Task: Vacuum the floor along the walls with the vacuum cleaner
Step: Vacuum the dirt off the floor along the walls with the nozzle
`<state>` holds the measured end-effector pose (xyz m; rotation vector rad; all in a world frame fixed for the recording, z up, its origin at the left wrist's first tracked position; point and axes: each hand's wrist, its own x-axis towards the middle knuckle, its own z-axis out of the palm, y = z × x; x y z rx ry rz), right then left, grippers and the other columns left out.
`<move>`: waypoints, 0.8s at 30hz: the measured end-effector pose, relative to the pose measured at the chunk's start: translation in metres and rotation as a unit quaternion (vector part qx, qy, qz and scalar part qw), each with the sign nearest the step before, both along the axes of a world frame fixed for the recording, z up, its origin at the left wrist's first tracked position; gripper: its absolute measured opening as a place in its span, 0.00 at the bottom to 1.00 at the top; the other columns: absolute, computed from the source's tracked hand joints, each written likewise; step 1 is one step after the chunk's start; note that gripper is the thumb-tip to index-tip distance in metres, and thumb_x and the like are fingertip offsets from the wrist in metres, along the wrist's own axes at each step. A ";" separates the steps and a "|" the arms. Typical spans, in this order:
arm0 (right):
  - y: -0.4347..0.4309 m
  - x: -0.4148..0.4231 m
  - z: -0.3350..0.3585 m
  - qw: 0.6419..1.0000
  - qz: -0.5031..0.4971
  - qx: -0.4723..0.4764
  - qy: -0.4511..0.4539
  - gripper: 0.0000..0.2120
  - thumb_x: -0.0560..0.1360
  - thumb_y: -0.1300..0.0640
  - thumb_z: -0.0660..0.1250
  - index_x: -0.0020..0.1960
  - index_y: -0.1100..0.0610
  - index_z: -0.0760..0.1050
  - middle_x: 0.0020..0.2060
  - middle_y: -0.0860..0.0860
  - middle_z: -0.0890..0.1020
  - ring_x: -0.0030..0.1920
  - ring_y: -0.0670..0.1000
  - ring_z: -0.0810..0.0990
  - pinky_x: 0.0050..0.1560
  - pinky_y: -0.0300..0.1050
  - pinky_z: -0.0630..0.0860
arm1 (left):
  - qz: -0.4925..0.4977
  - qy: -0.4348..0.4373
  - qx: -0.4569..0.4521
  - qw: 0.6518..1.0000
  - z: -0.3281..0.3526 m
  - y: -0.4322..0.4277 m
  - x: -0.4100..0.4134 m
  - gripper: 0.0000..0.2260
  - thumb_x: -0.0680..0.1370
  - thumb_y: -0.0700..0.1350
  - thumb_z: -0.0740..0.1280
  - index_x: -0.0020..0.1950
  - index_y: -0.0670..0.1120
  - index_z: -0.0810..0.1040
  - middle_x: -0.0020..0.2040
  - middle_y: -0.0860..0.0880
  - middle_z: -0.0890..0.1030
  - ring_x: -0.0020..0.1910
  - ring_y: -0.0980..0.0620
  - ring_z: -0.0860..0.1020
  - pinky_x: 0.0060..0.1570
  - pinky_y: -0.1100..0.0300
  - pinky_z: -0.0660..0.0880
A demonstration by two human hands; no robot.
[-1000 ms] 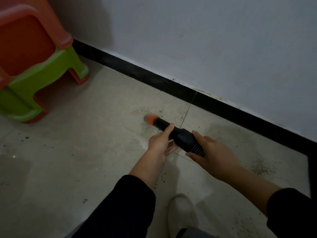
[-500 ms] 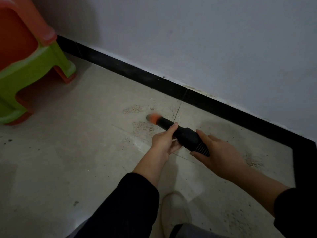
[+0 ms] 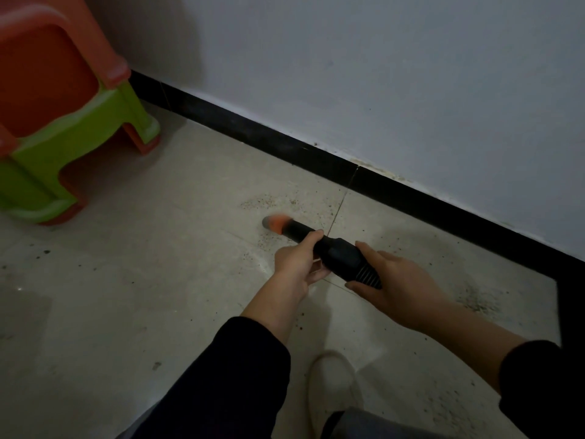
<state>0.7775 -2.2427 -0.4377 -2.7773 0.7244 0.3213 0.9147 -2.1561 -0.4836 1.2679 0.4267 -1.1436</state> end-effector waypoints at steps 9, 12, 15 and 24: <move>0.004 0.005 -0.002 1.000 0.014 0.015 -0.011 0.36 0.77 0.38 0.60 0.78 0.48 0.49 0.61 0.49 0.76 0.52 0.48 0.77 0.54 0.42 0.77 | 0.013 -0.012 0.015 1.000 0.002 0.008 0.004 0.19 0.75 0.44 0.73 0.61 0.37 0.74 0.51 0.39 0.83 0.42 0.45 0.84 0.36 0.54 0.83; 0.003 0.013 -0.005 1.000 0.017 0.017 -0.012 0.35 0.77 0.38 0.60 0.77 0.48 0.50 0.59 0.49 0.76 0.50 0.47 0.77 0.53 0.43 0.77 | 0.025 -0.022 0.026 0.999 0.002 0.008 0.008 0.18 0.75 0.45 0.73 0.60 0.38 0.75 0.50 0.39 0.83 0.40 0.47 0.84 0.33 0.56 0.82; 0.006 0.024 -0.011 0.999 0.011 0.022 -0.024 0.35 0.78 0.38 0.60 0.78 0.47 0.49 0.58 0.48 0.75 0.50 0.47 0.75 0.52 0.41 0.75 | 0.046 -0.036 0.039 0.998 -0.001 0.008 0.016 0.16 0.75 0.46 0.73 0.58 0.39 0.75 0.49 0.41 0.83 0.40 0.48 0.83 0.34 0.57 0.82; 0.018 0.050 -0.024 0.998 0.016 0.036 -0.057 0.36 0.78 0.38 0.60 0.79 0.48 0.47 0.59 0.50 0.74 0.52 0.48 0.75 0.50 0.38 0.73 | 0.106 -0.093 0.084 0.986 -0.007 0.009 0.034 0.10 0.76 0.48 0.72 0.41 0.45 0.75 0.43 0.45 0.80 0.49 0.45 0.82 0.33 0.57 0.80</move>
